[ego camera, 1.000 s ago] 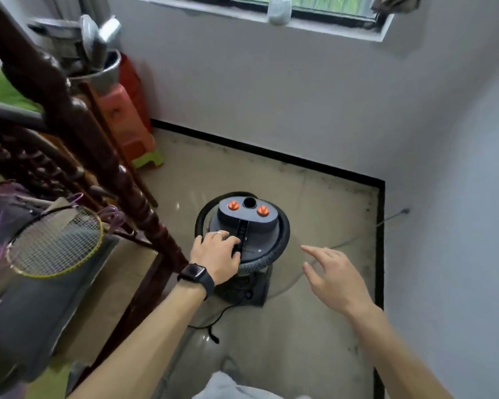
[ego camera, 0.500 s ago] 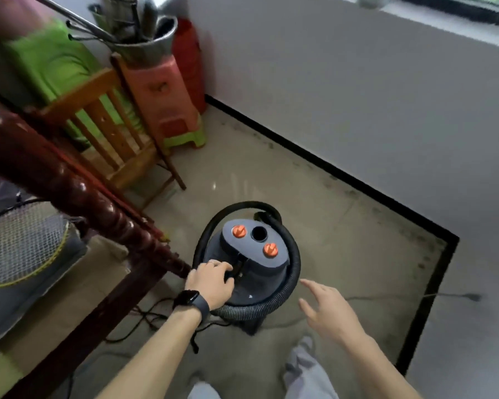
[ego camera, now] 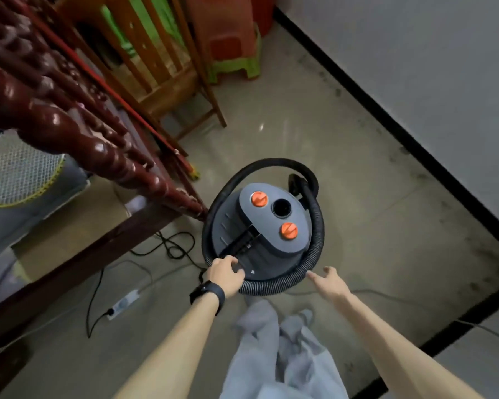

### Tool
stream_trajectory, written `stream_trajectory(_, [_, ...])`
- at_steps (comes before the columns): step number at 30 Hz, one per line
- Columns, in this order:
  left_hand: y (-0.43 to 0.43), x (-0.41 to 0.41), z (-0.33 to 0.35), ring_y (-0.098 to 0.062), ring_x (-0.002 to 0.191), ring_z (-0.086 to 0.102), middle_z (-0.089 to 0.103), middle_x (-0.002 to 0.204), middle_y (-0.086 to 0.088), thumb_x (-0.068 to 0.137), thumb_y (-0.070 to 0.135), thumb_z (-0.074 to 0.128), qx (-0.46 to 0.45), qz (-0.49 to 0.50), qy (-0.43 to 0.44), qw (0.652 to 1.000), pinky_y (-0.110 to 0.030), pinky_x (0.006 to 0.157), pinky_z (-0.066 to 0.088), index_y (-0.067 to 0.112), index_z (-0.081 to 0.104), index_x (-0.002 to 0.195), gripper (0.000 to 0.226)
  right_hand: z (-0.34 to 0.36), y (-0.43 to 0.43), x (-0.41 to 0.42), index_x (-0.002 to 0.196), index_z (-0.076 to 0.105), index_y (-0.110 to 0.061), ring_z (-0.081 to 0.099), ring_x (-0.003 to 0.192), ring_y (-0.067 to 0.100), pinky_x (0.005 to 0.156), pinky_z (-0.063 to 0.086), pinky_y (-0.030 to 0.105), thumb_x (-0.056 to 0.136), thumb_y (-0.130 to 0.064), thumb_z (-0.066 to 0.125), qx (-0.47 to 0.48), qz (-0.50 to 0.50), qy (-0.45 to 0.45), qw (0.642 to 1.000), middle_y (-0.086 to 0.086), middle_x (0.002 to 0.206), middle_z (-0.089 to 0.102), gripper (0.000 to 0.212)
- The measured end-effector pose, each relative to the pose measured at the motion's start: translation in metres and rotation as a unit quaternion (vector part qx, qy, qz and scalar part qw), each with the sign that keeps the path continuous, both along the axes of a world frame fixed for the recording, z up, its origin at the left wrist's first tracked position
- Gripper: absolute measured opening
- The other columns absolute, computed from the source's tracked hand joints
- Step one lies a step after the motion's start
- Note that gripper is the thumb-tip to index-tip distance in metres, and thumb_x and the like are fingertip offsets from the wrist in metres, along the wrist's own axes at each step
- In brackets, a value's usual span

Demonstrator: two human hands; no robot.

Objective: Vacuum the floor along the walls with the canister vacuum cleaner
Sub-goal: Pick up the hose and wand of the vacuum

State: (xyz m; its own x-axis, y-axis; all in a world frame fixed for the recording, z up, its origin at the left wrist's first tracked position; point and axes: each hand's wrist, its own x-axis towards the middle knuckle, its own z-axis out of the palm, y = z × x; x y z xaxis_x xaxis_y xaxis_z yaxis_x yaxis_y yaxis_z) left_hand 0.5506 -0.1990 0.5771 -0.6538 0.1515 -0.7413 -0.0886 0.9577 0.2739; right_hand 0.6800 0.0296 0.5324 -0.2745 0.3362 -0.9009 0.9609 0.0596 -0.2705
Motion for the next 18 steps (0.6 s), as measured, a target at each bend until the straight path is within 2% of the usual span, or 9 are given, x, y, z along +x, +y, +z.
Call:
stream_trajectory(4, [0.012, 0.014, -0.035, -0.021, 0.114, 0.058, 0.060, 0.126, -0.001, 0.092, 0.031, 0.054, 0.012, -0.097, -0.019, 0.995, -0.031, 0.096, 0.046, 0.028, 0.063, 0.120, 0.029, -0.051, -0.007, -0.008, 0.157, 0.025, -0.009, 0.055, 0.130, 0.033, 0.106, 0.049, 0.051, 0.094, -0.049, 0.069, -0.086, -0.206, -0.032, 0.974, 0.018, 0.148, 0.051, 0.086])
stream_trajectory(6, [0.020, 0.020, -0.049, -0.020, 0.120, 0.054, 0.058, 0.130, 0.003, 0.092, 0.032, 0.053, 0.019, -0.173, -0.032, 0.984, -0.036, 0.099, 0.047, 0.030, 0.060, 0.126, 0.034, -0.060, -0.009, -0.016, 0.140, 0.044, -0.014, 0.065, 0.096, 0.025, 0.095, 0.056, 0.052, 0.097, -0.045, 0.066, -0.165, -0.262, -0.022, 0.951, 0.029, 0.118, 0.064, 0.057])
stream_trajectory(7, [0.024, 0.023, -0.055, -0.021, 0.124, 0.051, 0.056, 0.133, 0.003, 0.093, 0.033, 0.052, 0.018, -0.207, -0.042, 0.977, -0.038, 0.101, 0.046, 0.030, 0.057, 0.130, 0.037, -0.061, -0.010, -0.020, 0.124, 0.051, -0.016, 0.058, 0.069, 0.018, 0.079, 0.058, 0.047, 0.098, -0.042, 0.065, -0.195, -0.276, -0.013, 0.941, 0.033, 0.091, 0.063, 0.039])
stream_trajectory(8, [0.029, 0.026, -0.060, -0.022, 0.127, 0.048, 0.053, 0.135, 0.003, 0.093, 0.033, 0.052, 0.013, -0.236, -0.052, 0.970, -0.040, 0.102, 0.045, 0.030, 0.053, 0.133, 0.040, -0.062, -0.011, -0.025, 0.110, 0.053, -0.016, 0.044, 0.050, 0.014, 0.060, 0.051, 0.037, 0.100, -0.038, 0.062, -0.207, -0.290, -0.011, 0.934, 0.022, 0.065, 0.057, 0.026])
stream_trajectory(10, [0.040, 0.029, -0.067, -0.025, 0.129, 0.044, 0.050, 0.138, -0.001, 0.093, 0.032, 0.053, -0.005, -0.287, -0.069, 0.955, -0.042, 0.103, 0.043, 0.027, 0.046, 0.138, 0.046, -0.063, -0.013, -0.029, 0.093, 0.052, -0.017, 0.037, 0.033, 0.009, 0.053, 0.028, 0.029, 0.103, -0.030, 0.059, -0.219, -0.332, -0.017, 0.918, -0.001, 0.045, 0.046, 0.018])
stream_trajectory(11, [0.046, 0.031, -0.068, -0.027, 0.129, 0.044, 0.050, 0.139, -0.003, 0.092, 0.031, 0.054, -0.013, -0.306, -0.073, 0.949, -0.043, 0.102, 0.043, 0.025, 0.044, 0.139, 0.048, -0.062, -0.014, -0.030, 0.090, 0.052, -0.017, 0.040, 0.033, 0.008, 0.054, 0.026, 0.028, 0.100, -0.028, 0.062, -0.221, -0.343, -0.009, 0.913, -0.004, 0.046, 0.046, 0.018])
stream_trajectory(13, [0.056, 0.033, -0.069, -0.032, 0.126, 0.046, 0.051, 0.135, -0.007, 0.090, 0.030, 0.056, -0.021, -0.319, -0.067, 0.945, -0.045, 0.097, 0.044, 0.020, 0.041, 0.136, 0.050, -0.061, -0.015, -0.029, 0.094, 0.054, -0.018, 0.044, 0.048, 0.012, 0.054, 0.028, 0.026, 0.085, -0.030, 0.077, -0.230, -0.364, 0.010, 0.903, 0.001, 0.062, 0.049, 0.027])
stream_trajectory(16, [0.067, 0.028, -0.063, -0.034, 0.118, 0.053, 0.056, 0.126, -0.008, 0.084, 0.035, 0.061, -0.001, -0.310, -0.048, 0.949, -0.044, 0.093, 0.045, 0.018, 0.041, 0.127, 0.051, -0.047, -0.015, -0.028, 0.105, 0.066, -0.017, 0.066, 0.074, 0.017, 0.061, 0.049, 0.028, 0.082, -0.028, 0.081, -0.215, -0.363, 0.061, 0.904, 0.007, 0.091, 0.073, 0.029])
stream_trajectory(18, [0.071, 0.021, -0.052, -0.035, 0.105, 0.060, 0.061, 0.109, -0.006, 0.080, 0.036, 0.062, 0.035, -0.279, -0.061, 0.958, -0.042, 0.082, 0.049, 0.022, 0.044, 0.111, 0.038, -0.026, -0.015, -0.031, 0.110, 0.068, -0.013, 0.073, 0.083, 0.020, 0.065, 0.056, 0.030, 0.076, -0.025, 0.082, -0.216, -0.367, 0.103, 0.899, 0.012, 0.105, 0.076, 0.038])
